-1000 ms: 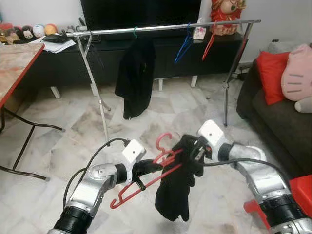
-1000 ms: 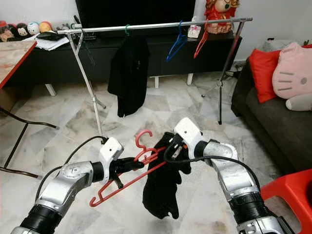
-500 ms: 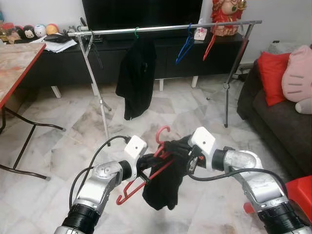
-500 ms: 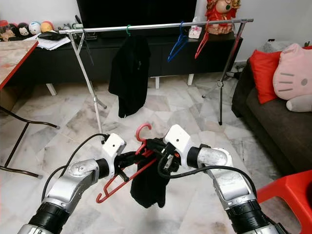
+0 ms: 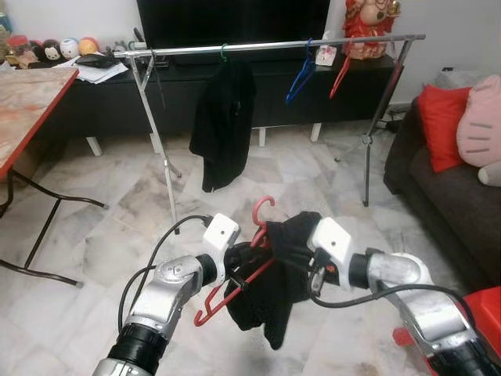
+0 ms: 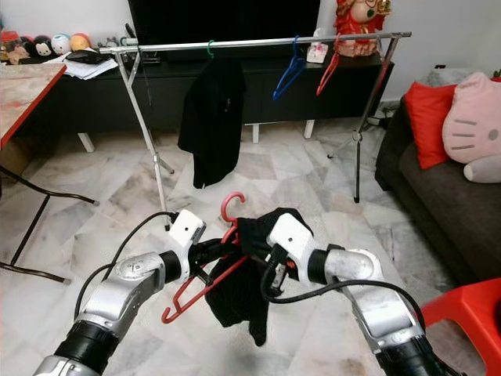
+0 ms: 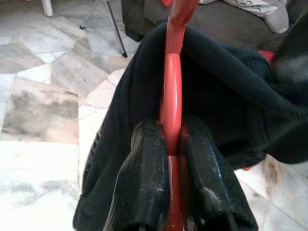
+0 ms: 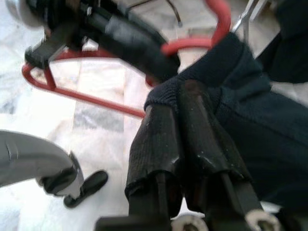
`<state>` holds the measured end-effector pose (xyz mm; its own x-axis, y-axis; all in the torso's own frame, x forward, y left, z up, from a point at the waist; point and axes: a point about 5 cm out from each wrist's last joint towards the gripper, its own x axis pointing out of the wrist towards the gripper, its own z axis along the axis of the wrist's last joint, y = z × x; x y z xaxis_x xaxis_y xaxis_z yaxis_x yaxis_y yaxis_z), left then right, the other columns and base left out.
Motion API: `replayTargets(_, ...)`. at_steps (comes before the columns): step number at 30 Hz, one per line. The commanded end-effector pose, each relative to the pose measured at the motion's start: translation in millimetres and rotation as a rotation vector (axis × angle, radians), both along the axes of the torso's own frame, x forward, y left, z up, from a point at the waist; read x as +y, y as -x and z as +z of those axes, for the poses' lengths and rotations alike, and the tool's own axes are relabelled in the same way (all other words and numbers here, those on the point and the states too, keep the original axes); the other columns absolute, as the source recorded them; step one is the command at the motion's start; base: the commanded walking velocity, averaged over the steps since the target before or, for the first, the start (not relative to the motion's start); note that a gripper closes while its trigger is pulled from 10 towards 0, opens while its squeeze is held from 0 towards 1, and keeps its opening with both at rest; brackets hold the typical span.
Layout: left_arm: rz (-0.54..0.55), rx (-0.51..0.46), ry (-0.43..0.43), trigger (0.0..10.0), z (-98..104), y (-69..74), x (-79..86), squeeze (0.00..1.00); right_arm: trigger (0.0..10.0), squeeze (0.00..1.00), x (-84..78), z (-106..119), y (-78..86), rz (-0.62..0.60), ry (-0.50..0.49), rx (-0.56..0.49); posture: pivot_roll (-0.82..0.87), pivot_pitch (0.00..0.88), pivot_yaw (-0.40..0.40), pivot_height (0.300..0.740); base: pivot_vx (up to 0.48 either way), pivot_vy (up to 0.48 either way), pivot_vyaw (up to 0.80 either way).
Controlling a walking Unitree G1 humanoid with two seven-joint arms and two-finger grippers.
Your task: Hang hanger
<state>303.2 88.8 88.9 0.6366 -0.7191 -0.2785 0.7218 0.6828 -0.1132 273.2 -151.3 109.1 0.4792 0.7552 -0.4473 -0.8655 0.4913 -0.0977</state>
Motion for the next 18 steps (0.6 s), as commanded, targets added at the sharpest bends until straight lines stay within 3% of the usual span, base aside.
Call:
replayTargets(1,0.056,-0.064,0.048,10.0,16.3,-9.9,5.0,0.0,10.0,0.0,1.7,-2.8,7.8,0.029,0.017,0.017,-0.09,0.0,-0.025,0.74,0.0,0.0,0.0)
replayTargets(9,0.05,-0.059,0.046,10.0,15.2,-9.9,4.6,0.0,10.0,0.0,-3.7,-5.6,5.0,-0.015,0.063,0.002,-0.09,0.0,-0.025,0.74,0.0,0.0,0.0)
replayTargets(16,0.009,-0.046,0.048,10.0,13.0,-4.9,1.7,0.0,10.0,0.0,-14.5,18.9,-29.7,-0.234,0.035,-0.165,-0.09,0.0,-0.029,0.74,0.0,0.0,0.0)
replayTargets(18,0.008,-0.045,0.049,10.0,12.8,-4.8,1.6,0.0,10.0,0.0,-14.7,20.8,-31.3,-0.24,0.031,-0.175,-0.09,0.0,-0.029,0.74,0.0,0.0,0.0)
